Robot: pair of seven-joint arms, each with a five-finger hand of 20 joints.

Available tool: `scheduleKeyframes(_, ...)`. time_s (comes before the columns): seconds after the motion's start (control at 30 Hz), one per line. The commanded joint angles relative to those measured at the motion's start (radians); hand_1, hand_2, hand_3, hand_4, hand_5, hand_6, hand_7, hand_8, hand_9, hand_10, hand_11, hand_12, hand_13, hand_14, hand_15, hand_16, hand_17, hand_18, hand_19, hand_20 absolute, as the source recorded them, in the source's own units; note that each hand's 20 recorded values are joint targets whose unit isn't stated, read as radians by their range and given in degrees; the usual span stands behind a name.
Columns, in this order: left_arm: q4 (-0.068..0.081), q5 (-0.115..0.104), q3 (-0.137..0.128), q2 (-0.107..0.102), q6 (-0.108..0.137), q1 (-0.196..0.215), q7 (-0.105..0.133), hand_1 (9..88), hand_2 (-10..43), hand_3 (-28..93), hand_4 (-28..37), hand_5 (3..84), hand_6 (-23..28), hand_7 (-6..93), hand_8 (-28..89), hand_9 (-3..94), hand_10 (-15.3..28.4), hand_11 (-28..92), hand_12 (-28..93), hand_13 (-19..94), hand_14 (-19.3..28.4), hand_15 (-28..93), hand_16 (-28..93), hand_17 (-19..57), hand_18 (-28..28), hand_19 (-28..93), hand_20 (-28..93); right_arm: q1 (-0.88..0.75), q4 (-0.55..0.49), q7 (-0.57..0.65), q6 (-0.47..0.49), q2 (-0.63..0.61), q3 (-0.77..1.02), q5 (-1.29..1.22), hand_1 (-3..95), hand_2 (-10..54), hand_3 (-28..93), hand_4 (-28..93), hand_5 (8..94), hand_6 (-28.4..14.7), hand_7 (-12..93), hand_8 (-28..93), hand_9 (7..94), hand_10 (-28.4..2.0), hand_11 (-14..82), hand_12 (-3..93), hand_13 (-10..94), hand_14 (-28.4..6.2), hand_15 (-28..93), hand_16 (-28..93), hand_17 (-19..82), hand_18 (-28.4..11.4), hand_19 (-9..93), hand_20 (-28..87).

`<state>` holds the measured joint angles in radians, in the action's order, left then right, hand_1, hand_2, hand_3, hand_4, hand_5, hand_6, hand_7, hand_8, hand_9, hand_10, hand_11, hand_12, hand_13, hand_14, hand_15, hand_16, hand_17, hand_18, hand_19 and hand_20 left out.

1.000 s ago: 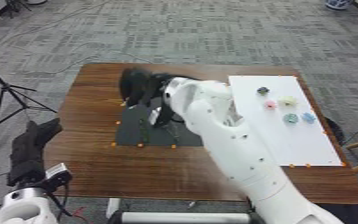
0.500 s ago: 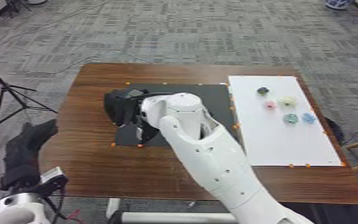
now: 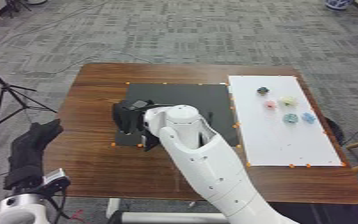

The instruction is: Arrange flowers

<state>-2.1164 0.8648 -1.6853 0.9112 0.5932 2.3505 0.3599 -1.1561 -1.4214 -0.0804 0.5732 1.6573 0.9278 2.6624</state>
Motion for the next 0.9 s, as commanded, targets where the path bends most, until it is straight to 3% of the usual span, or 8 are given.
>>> scheduleKeyframes(0.03, -0.007, -0.001, -0.044, 0.021, -0.072, 0.071, 0.035, 18.4, 12.7, 66, -28.3, 52.8, 2.5, 14.4, -9, 50.3, 14.9, 19, 8, 37, 15.0, 15, -3, 4.9, 9.4, 10, 13, 0.015, -0.002, 0.020, -0.017, -0.006, -0.004, -0.026, 60.5, -9.5, 59, -15, 63.8, -0.9, 37, 18, 84.4, -8.8, 6.7, 40.8, 85, -3.9, 51, 38, 59, -11.0, 92, 44)
scheduleKeyframes(0.2, 0.002, 0.023, -0.008, 0.014, -0.060, 0.019, 0.001, 19.0, 9.3, 67, -28.3, 52.4, 2.3, 14.6, -9, 50.1, 14.8, 19, 9, 37, 15.1, 14, -2, 4.7, 9.7, 10, 13, 0.025, -0.007, 0.032, -0.028, -0.014, -0.009, -0.037, 59.4, -9.5, 59, -14, 61.8, -1.3, 33, 18, 80.4, -9.2, 5.6, 37.8, 85, -4.2, 52, 37, 59, -11.3, 92, 43)
scheduleKeyframes(0.27, 0.002, 0.024, -0.005, 0.013, -0.058, 0.017, 0.002, 19.5, 8.3, 67, -28.3, 52.4, 2.3, 14.6, -9, 50.0, 14.7, 19, 9, 37, 15.1, 14, -2, 4.6, 9.8, 10, 13, 0.028, -0.009, 0.039, -0.023, -0.016, -0.012, -0.041, 58.8, -9.5, 59, -14, 61.0, -1.7, 31, 17, 79.1, -9.2, 5.3, 36.7, 84, -4.1, 52, 37, 59, -11.2, 93, 43)
scheduleKeyframes(0.3, -0.002, 0.019, -0.031, 0.020, -0.081, 0.048, 0.015, 19.8, 7.7, 68, -28.3, 52.4, 2.3, 14.6, -10, 49.9, 14.7, 19, 9, 37, 15.1, 15, -2, 4.6, 9.8, 10, 13, 0.031, -0.009, 0.039, -0.018, -0.016, -0.010, -0.042, 58.5, -9.5, 59, -14, 61.0, -1.8, 30, 17, 78.5, -9.5, 5.1, 35.9, 84, -4.1, 52, 37, 59, -11.3, 93, 43)
scheduleKeyframes(0.37, 0.000, 0.028, -0.022, 0.018, -0.077, 0.034, 0.003, 20.4, 6.7, 68, -28.3, 52.3, 2.1, 14.7, -10, 49.8, 14.6, 19, 9, 37, 15.2, 14, -2, 4.6, 9.9, 10, 13, 0.035, -0.009, 0.043, -0.002, -0.017, -0.012, -0.037, 58.2, -9.5, 59, -14, 60.8, -2.0, 27, 17, 77.2, -10.1, 6.4, 34.3, 84, -4.1, 52, 37, 58, -11.4, 93, 43)
scheduleKeyframes(0.57, 0.014, 0.062, 0.038, 0.010, -0.042, -0.053, -0.053, 21.7, 4.6, 68, -28.3, 52.7, 0.8, 15.4, -10, 49.7, 14.5, 19, 9, 37, 15.1, 14, -2, 4.6, 10.0, 10, 13, 0.052, -0.012, 0.055, 0.071, -0.021, -0.005, -0.030, 53.8, -9.5, 63, -14, 59.2, -0.5, 23, 13, 73.1, -12.9, 11.3, 26.2, 84, -4.1, 52, 36, 58, -12.0, 93, 43)
scheduleKeyframes(0.7, 0.014, 0.069, 0.044, 0.010, -0.038, -0.059, -0.061, 22.6, 3.5, 68, -28.3, 52.8, 0.0, 15.9, -10, 49.5, 14.4, 19, 9, 37, 15.1, 15, -2, 4.6, 10.1, 10, 13, 0.066, -0.021, 0.061, 0.110, -0.029, -0.005, -0.027, 49.3, -9.5, 67, -15, 56.4, 2.0, 22, -7, 69.5, -14.9, 12.8, 19.3, 84, -4.4, 52, 36, 58, -12.3, 93, 43)
scheduleKeyframes(0.9, 0.015, 0.083, 0.043, 0.014, -0.049, -0.063, -0.071, 23.6, 2.6, 68, -28.3, 53.2, -0.6, 16.3, -10, 49.5, 14.3, 19, 9, 37, 15.2, 14, -2, 4.5, 10.3, 10, 13, 0.112, -0.071, 0.111, 0.097, -0.090, -0.023, -0.079, 47.3, -9.5, 67, -15, 54.9, 2.5, 20, -8, 67.0, -15.9, 10.5, 18.2, 84, -4.7, 51, 35, 57, -12.8, 93, 43)
